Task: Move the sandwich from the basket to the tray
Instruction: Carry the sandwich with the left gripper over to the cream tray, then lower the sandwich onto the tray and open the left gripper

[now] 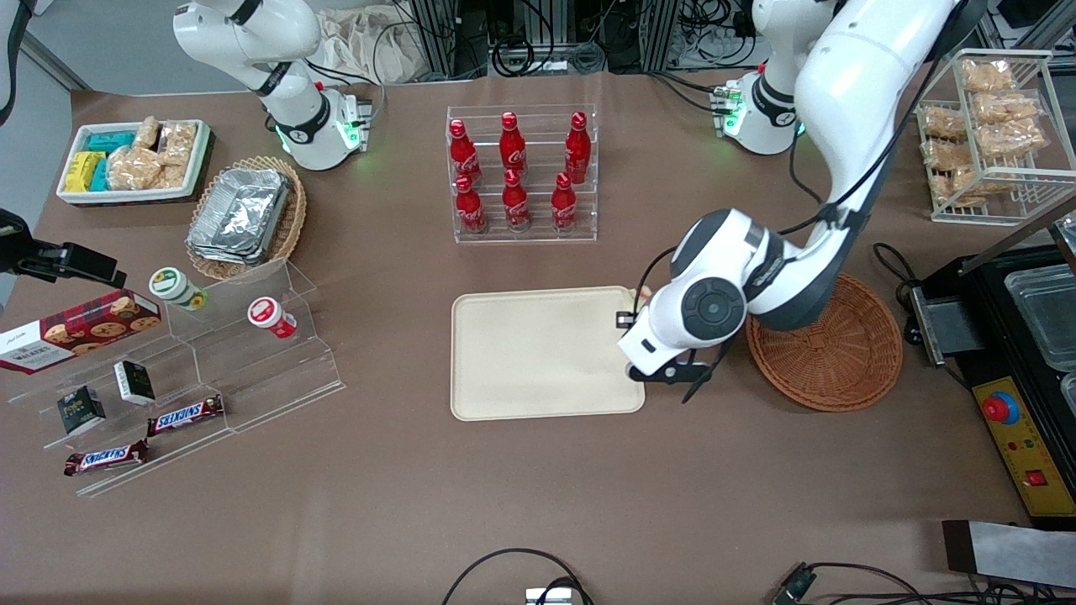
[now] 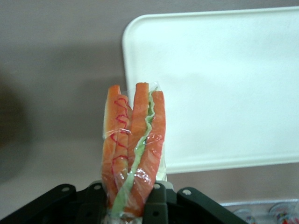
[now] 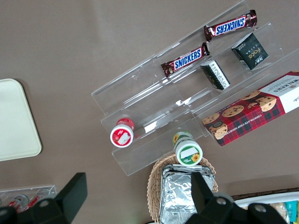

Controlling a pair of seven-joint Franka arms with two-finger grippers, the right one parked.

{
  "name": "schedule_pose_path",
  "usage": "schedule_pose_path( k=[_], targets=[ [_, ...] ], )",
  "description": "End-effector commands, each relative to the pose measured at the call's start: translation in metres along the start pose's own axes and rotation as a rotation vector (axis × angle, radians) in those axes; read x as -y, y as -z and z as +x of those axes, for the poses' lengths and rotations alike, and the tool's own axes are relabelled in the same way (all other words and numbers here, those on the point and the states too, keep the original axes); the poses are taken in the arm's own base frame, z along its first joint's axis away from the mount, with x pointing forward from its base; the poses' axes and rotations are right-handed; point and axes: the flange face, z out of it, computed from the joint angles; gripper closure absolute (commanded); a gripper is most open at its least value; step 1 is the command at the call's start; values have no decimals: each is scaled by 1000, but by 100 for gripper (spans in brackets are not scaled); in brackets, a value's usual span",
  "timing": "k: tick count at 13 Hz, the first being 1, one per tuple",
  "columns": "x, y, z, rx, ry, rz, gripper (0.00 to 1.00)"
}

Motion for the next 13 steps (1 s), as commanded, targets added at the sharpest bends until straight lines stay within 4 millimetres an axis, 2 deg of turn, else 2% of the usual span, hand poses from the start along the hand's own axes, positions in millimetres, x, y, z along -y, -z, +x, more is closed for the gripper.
schedule_pose_path(
  k=[1, 2, 3, 6, 7, 8, 9, 11, 13],
  targets=[
    [-9, -37, 22, -26, -35, 4, 100],
    [-26, -50, 15, -27, -68, 22, 100],
    [-25, -63, 19, -18, -63, 34, 100],
    [-25, -69, 23, -40, -44, 18, 100],
    [-24, -68, 24, -41, -47, 19, 57],
    [-22, -66, 24, -42, -52, 22, 1],
    [-19, -59, 25, -49, -49, 28, 0],
    [-17, -32, 18, -64, -42, 42, 0],
    [-10, 9, 4, -69, -28, 74, 0]
  ],
)
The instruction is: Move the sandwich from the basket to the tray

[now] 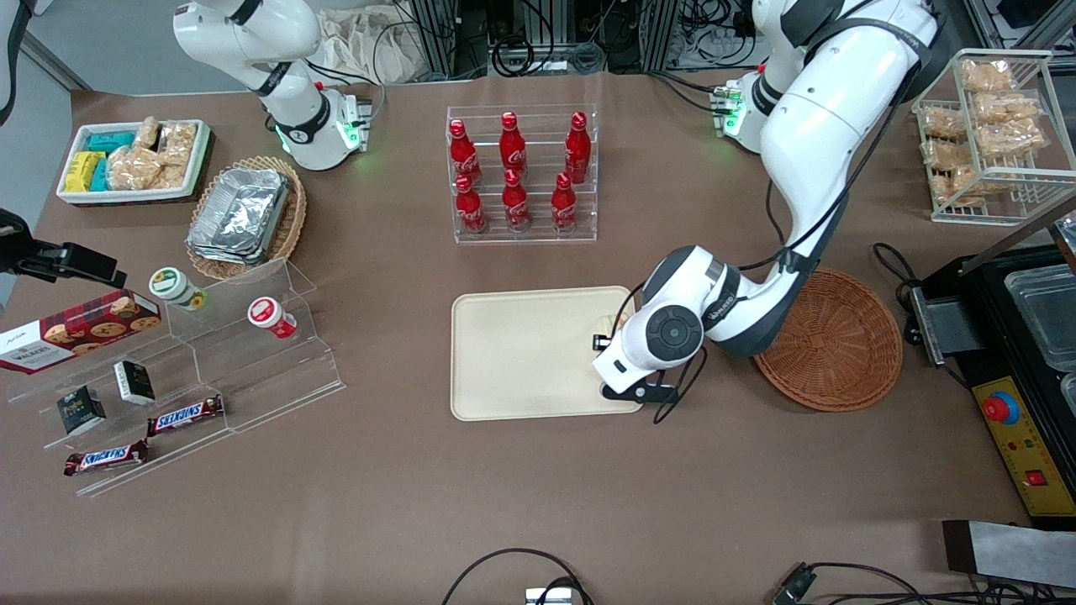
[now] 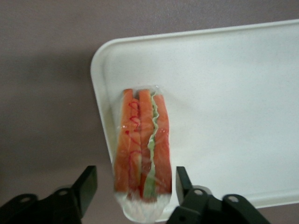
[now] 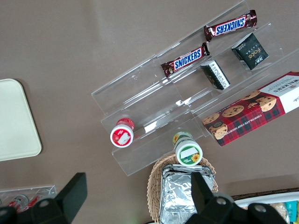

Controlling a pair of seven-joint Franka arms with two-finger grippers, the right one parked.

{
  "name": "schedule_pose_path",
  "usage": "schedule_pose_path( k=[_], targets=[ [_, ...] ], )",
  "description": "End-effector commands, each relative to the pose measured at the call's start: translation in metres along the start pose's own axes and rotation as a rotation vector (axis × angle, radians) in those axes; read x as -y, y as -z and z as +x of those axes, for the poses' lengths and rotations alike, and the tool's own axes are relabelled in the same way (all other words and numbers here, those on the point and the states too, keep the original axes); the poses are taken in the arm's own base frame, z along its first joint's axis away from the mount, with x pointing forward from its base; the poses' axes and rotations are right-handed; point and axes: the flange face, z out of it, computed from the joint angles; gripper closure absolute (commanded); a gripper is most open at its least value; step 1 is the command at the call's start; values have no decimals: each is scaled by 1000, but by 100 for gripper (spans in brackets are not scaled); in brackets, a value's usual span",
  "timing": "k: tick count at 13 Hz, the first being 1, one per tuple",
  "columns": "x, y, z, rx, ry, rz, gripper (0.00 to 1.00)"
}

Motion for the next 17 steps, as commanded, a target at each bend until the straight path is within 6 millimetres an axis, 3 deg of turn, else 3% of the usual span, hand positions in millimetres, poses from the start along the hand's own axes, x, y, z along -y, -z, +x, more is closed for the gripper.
schedule_pose_path(
  k=[1, 3, 4, 8, 11, 13, 15, 17],
  targets=[
    [26, 69, -17, -13, 38, 71, 0],
    [54, 109, -28, -14, 71, 95, 0],
    [63, 119, -40, -25, 79, 110, 0],
    [107, 143, -95, -60, 72, 178, 0],
    [165, 162, -117, -93, -2, 182, 0],
    [206, 184, -121, -84, -17, 146, 0],
    [234, 205, -125, -85, 1, 143, 0],
    [276, 237, -118, -86, 77, 119, 0]
  ],
)
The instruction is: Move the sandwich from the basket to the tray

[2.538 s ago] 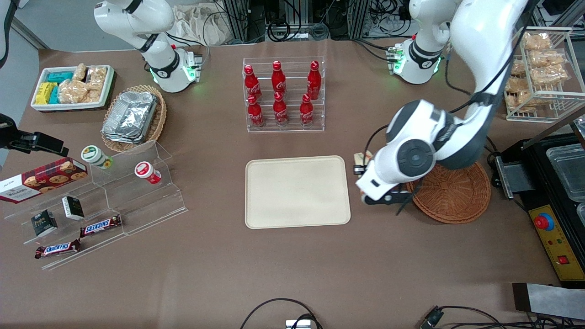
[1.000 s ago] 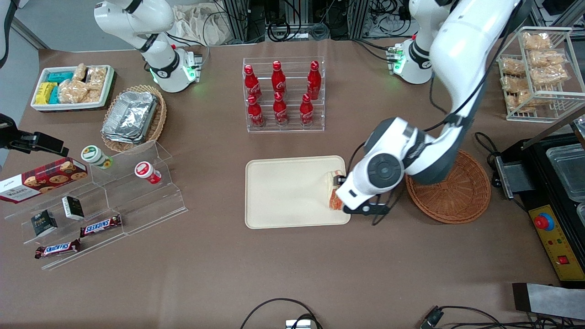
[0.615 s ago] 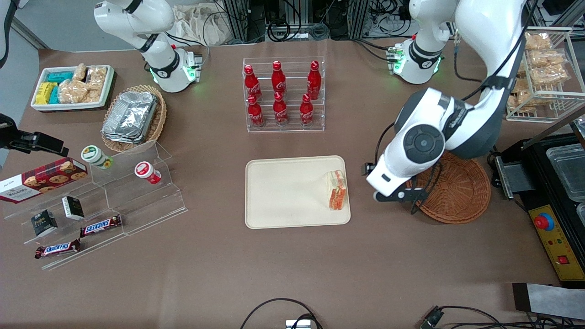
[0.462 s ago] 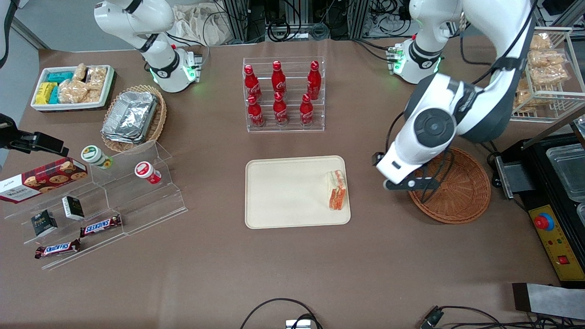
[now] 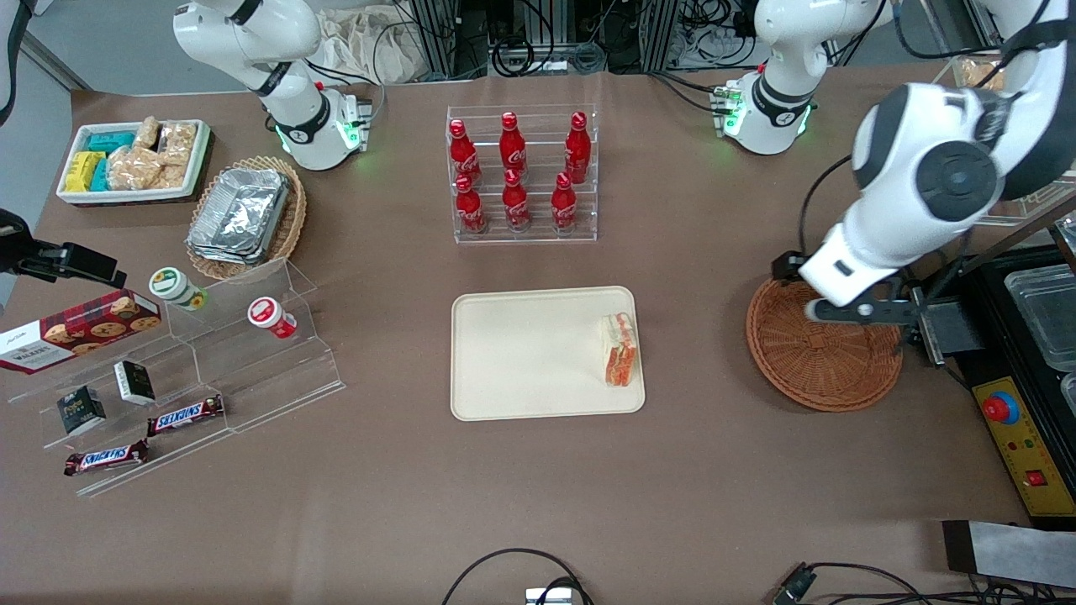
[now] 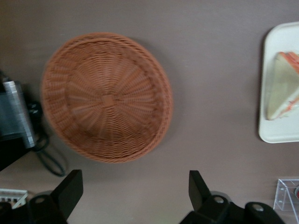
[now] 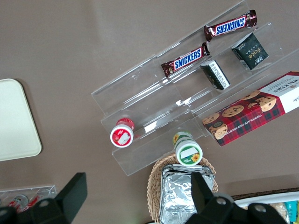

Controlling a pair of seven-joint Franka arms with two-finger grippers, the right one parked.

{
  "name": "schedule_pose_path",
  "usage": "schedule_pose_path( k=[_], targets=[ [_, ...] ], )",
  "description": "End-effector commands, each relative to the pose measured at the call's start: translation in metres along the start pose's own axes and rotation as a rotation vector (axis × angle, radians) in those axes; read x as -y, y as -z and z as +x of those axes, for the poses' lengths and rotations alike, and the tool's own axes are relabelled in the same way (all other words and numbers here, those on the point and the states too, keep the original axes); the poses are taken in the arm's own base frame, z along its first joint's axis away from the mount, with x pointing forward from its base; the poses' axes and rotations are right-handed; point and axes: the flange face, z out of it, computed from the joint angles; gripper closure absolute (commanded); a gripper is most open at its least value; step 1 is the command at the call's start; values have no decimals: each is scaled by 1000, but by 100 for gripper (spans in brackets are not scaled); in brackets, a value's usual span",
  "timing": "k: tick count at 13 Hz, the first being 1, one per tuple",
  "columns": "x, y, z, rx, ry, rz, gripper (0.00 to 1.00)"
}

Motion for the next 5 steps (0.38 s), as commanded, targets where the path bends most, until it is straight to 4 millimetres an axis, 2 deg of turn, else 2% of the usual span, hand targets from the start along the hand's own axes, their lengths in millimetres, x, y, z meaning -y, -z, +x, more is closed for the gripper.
schedule_pose_path(
  k=[1, 2, 5],
  targets=[
    [55, 33, 11, 23, 74, -42, 0],
    [79, 42, 23, 47, 107, -66, 0],
    [114, 67, 55, 59, 133, -86, 0]
  ],
)
